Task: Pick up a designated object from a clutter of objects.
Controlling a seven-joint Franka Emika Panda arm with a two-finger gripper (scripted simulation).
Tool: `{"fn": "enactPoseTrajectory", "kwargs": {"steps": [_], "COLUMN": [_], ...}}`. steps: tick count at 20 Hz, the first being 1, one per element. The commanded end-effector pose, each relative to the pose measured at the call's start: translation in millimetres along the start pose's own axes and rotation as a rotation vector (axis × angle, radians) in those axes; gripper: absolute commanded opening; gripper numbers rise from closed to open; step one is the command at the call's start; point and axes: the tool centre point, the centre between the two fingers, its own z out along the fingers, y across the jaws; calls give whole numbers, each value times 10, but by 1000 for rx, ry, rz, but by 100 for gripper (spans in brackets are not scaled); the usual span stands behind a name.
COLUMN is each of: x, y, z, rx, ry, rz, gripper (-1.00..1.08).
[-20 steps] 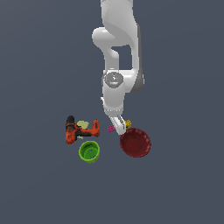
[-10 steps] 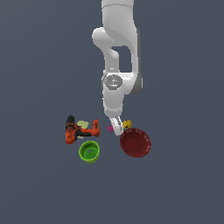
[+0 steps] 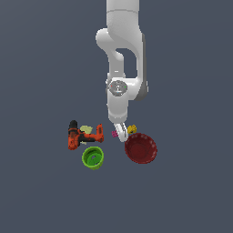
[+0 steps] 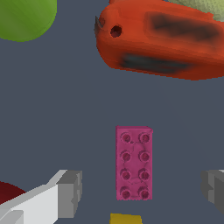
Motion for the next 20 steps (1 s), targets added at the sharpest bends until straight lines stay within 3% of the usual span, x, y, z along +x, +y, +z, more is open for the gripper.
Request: {"fn": "enactPoseTrajectory", "kwargs": {"steps": [1, 12, 13, 20], "x": [-1, -1, -1, -1], "y": [7, 7, 7, 7], "z": [96, 392, 392, 392], "rx": [-1, 0, 0, 0], "ry": [0, 0, 0, 0], "rz": [1, 4, 4, 4], "gripper": [100, 100, -100, -100]}}
